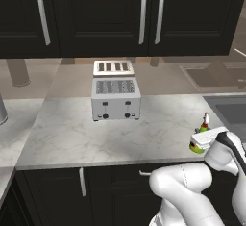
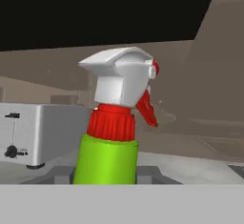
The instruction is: Move the cutting board and knife to the sink. Then move spray from the cabinet to the counter.
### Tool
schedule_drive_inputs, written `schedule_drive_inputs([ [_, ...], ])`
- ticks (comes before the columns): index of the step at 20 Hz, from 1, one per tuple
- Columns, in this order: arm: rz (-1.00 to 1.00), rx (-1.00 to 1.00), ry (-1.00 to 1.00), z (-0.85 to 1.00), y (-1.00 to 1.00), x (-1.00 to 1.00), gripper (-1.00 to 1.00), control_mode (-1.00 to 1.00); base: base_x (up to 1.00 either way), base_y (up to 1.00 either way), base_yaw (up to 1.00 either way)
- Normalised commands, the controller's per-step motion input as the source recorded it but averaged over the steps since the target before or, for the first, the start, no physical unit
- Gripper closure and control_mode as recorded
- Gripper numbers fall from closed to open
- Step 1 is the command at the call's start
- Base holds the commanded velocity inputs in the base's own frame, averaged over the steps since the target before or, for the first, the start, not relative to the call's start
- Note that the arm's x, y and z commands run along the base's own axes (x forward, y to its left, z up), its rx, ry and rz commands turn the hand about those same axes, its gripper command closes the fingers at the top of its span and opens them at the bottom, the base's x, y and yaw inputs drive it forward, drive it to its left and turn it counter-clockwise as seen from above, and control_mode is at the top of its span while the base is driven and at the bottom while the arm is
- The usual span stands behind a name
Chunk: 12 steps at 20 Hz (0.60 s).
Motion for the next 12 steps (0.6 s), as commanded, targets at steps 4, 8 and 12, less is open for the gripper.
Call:
schedule_drive_inputs([
  [4,0.0,-0.09,0.0,-0.32,0.26,0.0,1.0,-1.0,0.0,0.0,0.0],
  [8,0.0,-0.05,0.0,-0.32,0.05,0.0,1.0,-1.0,0.0,0.0,0.0],
  [12,0.0,-0.01,-0.01,-0.14,-0.01,0.0,-1.0,-1.0,0.0,0.0,0.0],
])
